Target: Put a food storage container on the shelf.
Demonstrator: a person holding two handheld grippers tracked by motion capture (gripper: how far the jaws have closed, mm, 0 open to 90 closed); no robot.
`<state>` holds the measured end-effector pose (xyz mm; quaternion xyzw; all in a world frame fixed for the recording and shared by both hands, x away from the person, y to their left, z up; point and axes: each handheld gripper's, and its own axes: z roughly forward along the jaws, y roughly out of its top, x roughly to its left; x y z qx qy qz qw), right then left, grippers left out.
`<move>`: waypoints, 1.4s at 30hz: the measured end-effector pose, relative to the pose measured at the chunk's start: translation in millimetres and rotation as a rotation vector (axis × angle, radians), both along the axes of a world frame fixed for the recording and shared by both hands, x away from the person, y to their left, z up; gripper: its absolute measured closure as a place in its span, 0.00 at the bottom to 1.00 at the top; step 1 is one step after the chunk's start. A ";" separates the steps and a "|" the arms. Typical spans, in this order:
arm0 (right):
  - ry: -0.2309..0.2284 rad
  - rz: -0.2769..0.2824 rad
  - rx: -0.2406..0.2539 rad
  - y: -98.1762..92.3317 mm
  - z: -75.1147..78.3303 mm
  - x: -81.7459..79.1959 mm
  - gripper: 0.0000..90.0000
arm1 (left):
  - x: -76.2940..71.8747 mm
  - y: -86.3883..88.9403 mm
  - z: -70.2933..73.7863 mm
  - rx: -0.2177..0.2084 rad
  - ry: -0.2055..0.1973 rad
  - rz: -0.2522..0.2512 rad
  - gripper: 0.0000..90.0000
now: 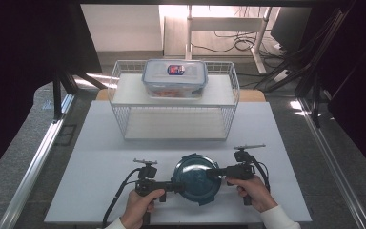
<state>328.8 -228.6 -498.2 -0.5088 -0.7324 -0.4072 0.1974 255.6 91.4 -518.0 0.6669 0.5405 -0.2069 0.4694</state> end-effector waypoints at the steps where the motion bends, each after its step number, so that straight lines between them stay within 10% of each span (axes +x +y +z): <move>1: -0.020 -0.016 0.006 -2.0 4.4 -1.9 0.40 | -0.5 -0.5 1.1 0.001 -0.004 0.001 0.49; 10: -0.130 0.001 -0.030 0.9 20.6 -11.5 0.42 | -0.9 1.6 4.9 0.002 -0.030 0.009 0.51; 42: -0.271 0.007 -0.008 11.6 57.4 -10.2 0.42 | 14.7 16.7 44.1 0.031 -0.144 -0.045 0.53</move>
